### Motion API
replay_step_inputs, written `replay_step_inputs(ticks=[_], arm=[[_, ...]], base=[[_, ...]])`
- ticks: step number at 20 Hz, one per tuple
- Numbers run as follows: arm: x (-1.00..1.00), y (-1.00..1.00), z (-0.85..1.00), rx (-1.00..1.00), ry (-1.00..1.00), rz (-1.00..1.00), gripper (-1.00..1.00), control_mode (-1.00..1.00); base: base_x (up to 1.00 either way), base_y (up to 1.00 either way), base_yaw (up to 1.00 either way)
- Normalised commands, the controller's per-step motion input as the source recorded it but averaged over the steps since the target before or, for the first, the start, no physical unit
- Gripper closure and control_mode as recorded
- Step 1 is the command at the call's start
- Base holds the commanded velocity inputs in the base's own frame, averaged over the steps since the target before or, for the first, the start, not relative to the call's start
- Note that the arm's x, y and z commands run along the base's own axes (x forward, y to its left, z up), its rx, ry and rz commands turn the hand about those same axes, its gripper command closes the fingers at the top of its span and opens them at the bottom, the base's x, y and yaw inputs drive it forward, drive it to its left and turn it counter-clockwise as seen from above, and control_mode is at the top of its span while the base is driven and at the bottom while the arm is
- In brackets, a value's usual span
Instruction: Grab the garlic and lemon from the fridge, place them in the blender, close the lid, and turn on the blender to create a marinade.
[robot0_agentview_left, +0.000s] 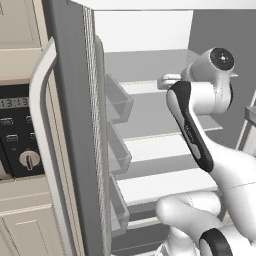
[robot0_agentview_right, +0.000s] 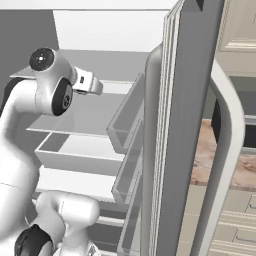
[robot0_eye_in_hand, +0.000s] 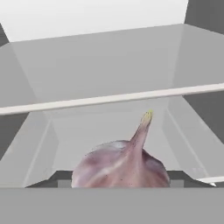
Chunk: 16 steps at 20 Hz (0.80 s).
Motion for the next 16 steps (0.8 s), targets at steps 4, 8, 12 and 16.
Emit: replay_step_inputs(ticks=[4,8,12,16], arm=[[-1.00,0.07,-0.28,0.07,0.05,0.00,1.00,-1.00],[-0.91,0.12,-0.82,0.00,0.22,0.00,1.00,-1.00],[-0.43,0.16,-0.81,0.00,0.31,0.01,1.00,-1.00],[-0.57,0.08,-0.23,0.00,0.11,0.00,1.00,-1.00]], base=[[0.00,0.00,0.00],[0.00,0.00,0.00],[0.00,0.00,0.00],[0.00,0.00,0.00]])
